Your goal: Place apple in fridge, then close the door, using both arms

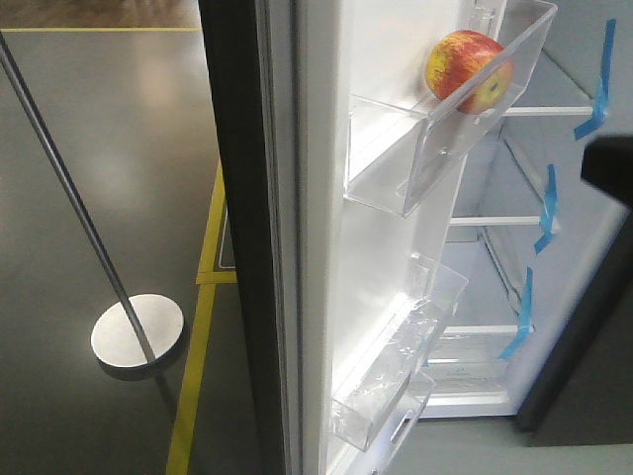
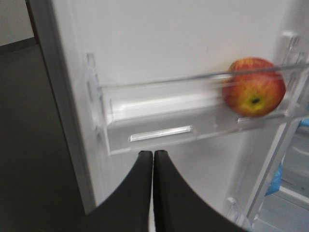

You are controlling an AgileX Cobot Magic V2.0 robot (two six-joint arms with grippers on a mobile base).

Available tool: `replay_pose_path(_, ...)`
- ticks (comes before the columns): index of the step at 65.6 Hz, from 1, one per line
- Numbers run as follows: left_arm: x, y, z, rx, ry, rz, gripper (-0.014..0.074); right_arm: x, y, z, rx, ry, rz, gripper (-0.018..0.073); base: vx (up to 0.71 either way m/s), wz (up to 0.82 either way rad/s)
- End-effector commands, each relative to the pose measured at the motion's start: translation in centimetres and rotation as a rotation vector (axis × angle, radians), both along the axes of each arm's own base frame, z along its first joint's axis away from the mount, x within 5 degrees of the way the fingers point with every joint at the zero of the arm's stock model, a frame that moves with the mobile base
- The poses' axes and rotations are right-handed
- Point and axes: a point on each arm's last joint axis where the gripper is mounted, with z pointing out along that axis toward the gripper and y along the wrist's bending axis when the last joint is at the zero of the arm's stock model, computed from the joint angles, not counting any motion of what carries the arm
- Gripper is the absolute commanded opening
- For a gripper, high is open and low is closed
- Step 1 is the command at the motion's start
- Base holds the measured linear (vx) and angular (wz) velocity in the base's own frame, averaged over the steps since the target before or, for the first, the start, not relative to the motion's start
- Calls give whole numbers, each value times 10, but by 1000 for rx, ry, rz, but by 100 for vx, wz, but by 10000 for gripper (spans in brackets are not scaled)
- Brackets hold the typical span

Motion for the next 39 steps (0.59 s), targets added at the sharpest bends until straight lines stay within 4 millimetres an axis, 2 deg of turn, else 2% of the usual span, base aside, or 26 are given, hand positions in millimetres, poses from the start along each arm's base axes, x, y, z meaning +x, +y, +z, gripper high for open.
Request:
replay_pose_path(1, -4, 1, 17, -158, -164, -12, -6, -19, -2, -7, 59, -49, -39, -6, 0, 0)
replay_pose_path(11, -4, 1, 21, -199, -193, -14, -6, -50, -1, -36, 114, -12, -38, -6, 0, 0)
replay_pose_path(22, -8, 6, 30, -548, -339, -31, -6, -75, 0, -66, 131, -2, -28, -6, 0, 0)
replay_pose_path(30, -10, 9, 37, -717, -441, -53, -6, -85, -2, -81, 116, -26, -54, -6, 0, 0)
replay_pose_path(39, -17, 7, 58, -746, -549, -135, -6, -90, -7, -86, 52, -66, -102, -6, 0, 0)
